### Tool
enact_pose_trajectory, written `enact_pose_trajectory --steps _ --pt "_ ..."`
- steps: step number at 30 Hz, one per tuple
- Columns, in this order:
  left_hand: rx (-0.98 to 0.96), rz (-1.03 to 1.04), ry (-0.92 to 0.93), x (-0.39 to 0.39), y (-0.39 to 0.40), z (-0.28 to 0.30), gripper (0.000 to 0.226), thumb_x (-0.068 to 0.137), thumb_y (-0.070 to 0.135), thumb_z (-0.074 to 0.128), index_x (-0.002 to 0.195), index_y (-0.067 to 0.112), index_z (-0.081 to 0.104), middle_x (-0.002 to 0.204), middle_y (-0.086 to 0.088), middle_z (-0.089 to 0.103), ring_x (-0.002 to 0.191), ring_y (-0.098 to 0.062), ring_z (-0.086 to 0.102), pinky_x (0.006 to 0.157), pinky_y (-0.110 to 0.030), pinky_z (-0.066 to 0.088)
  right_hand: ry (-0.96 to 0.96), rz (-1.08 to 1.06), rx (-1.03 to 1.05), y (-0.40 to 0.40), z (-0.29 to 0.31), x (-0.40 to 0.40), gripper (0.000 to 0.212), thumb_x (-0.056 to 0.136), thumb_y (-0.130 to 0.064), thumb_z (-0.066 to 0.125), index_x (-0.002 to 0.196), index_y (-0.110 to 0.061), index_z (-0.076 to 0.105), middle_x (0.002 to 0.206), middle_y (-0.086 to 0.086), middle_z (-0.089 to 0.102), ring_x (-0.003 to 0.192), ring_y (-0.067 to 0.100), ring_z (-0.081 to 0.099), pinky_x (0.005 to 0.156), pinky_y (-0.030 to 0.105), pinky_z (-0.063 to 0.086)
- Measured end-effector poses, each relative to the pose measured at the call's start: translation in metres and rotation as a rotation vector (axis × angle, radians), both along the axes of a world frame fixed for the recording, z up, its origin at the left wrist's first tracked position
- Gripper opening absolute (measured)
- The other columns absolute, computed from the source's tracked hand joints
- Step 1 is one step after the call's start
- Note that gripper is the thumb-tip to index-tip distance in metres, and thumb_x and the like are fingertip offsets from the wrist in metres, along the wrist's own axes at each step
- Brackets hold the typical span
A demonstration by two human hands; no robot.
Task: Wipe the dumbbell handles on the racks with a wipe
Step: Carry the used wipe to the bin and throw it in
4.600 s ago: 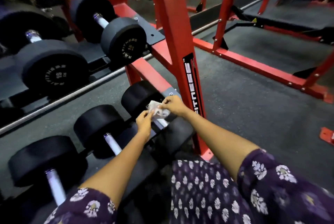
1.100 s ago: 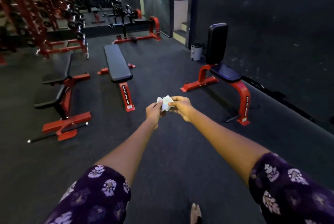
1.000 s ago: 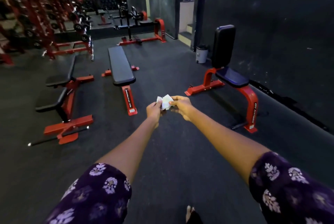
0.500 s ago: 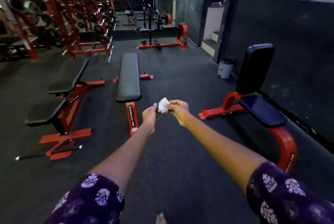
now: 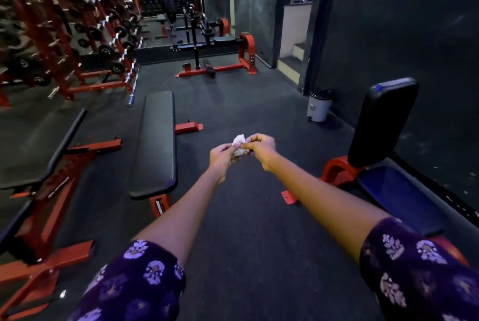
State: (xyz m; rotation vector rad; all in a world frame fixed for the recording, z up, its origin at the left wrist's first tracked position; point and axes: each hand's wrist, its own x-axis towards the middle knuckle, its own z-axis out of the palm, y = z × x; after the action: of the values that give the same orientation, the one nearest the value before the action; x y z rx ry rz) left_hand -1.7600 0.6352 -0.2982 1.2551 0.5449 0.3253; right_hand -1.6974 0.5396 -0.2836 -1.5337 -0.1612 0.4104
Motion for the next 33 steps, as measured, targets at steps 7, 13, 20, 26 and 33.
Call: enact_pose_trajectory --steps 7,13,20,26,33 --pt "-0.053 -0.042 -0.037 0.202 0.045 -0.017 0.007 0.091 -0.004 0.058 0.091 0.001 0.063 0.073 -0.006 0.067 0.061 -0.011 0.066 0.062 -0.018 0.055 0.036 -0.075 0.067 0.049 -0.017 0.197 0.025 0.072 0.012 0.069 0.072 -0.009 0.056 0.073 0.004 0.058 0.065 0.013 0.055 0.059 0.023 0.048" --pt "-0.014 -0.020 -0.040 0.378 0.079 -0.015 0.019 0.094 -0.009 0.050 0.106 0.002 0.058 0.080 -0.006 0.061 0.060 -0.004 0.061 0.060 -0.013 0.051 0.141 -0.009 0.094 0.083 -0.014 0.373 0.032 0.081 0.010 0.061 0.112 0.010 0.058 0.087 0.015 0.062 0.054 0.009 0.060 0.052 0.015 0.052" --pt "0.065 0.010 -0.020 0.557 0.123 -0.007 0.023 0.089 -0.010 0.059 0.076 0.009 0.058 0.077 -0.006 0.060 0.069 -0.012 0.058 0.058 -0.011 0.051 0.194 -0.012 0.128 0.116 -0.006 0.546 0.027 0.084 0.007 0.059 0.111 0.008 0.059 0.076 0.009 0.060 0.054 0.010 0.061 0.050 0.014 0.050" --pt "0.067 -0.031 -0.035 0.722 0.160 -0.023 0.024 0.088 -0.010 0.060 0.075 0.011 0.058 0.076 -0.005 0.060 0.069 -0.012 0.057 0.062 -0.015 0.051 0.167 -0.084 0.111 0.149 -0.024 0.705 0.013 0.082 0.006 0.062 0.079 -0.007 0.061 0.069 0.007 0.063 0.049 0.007 0.059 0.049 0.016 0.051" --pt "0.101 -0.170 -0.017 0.935 0.201 -0.020 0.022 0.088 -0.008 0.062 0.075 0.010 0.059 0.074 -0.006 0.061 0.067 -0.014 0.058 0.058 -0.015 0.051 0.187 -0.261 0.192 0.180 -0.017 0.890 0.018 0.079 0.008 0.064 0.074 -0.008 0.056 0.055 0.003 0.063 0.042 0.006 0.058 0.043 0.017 0.047"
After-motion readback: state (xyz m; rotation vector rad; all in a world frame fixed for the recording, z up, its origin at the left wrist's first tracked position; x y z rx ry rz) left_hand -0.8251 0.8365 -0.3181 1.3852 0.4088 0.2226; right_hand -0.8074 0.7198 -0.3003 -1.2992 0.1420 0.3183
